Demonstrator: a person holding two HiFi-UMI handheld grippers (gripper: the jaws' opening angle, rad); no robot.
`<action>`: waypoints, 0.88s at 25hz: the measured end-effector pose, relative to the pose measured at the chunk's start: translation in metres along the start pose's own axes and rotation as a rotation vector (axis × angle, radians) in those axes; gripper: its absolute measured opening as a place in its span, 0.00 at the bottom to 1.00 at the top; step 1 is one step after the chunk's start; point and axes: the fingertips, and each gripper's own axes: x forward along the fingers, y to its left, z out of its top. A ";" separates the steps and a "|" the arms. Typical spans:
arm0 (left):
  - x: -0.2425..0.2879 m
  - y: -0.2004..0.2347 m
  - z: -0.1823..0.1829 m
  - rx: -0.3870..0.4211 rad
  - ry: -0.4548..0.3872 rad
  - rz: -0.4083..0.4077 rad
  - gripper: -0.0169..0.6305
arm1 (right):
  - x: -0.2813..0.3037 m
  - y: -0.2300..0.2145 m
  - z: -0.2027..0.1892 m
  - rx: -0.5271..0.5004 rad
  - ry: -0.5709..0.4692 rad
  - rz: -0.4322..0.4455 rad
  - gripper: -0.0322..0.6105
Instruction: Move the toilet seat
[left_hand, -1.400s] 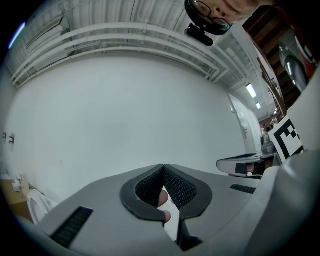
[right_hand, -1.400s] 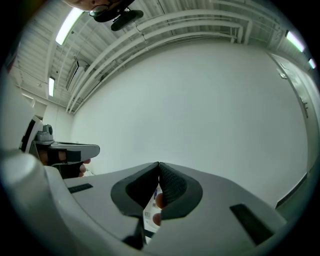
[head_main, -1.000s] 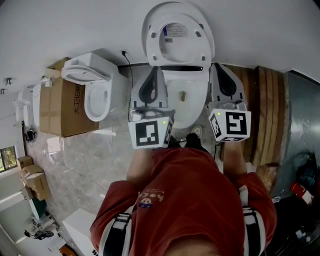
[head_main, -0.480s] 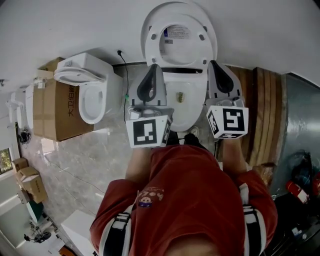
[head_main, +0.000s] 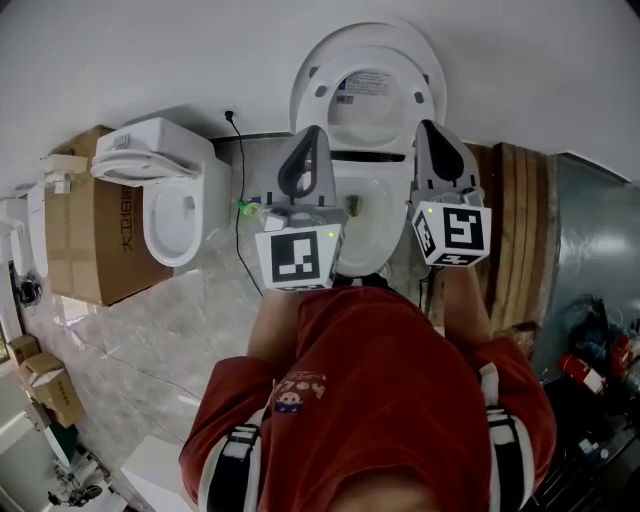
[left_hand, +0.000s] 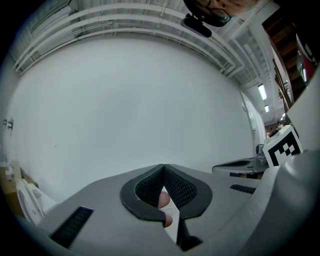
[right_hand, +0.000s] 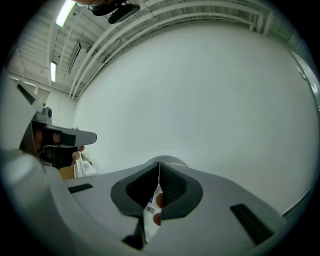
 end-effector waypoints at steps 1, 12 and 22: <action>0.003 0.005 -0.002 0.000 0.001 -0.004 0.04 | 0.007 0.002 -0.002 -0.007 0.003 -0.006 0.07; 0.028 0.039 -0.013 -0.035 0.002 -0.066 0.04 | 0.085 0.009 -0.036 -0.194 0.140 0.006 0.07; 0.042 0.065 -0.015 -0.026 -0.005 -0.100 0.04 | 0.147 0.023 -0.076 -0.410 0.322 0.111 0.27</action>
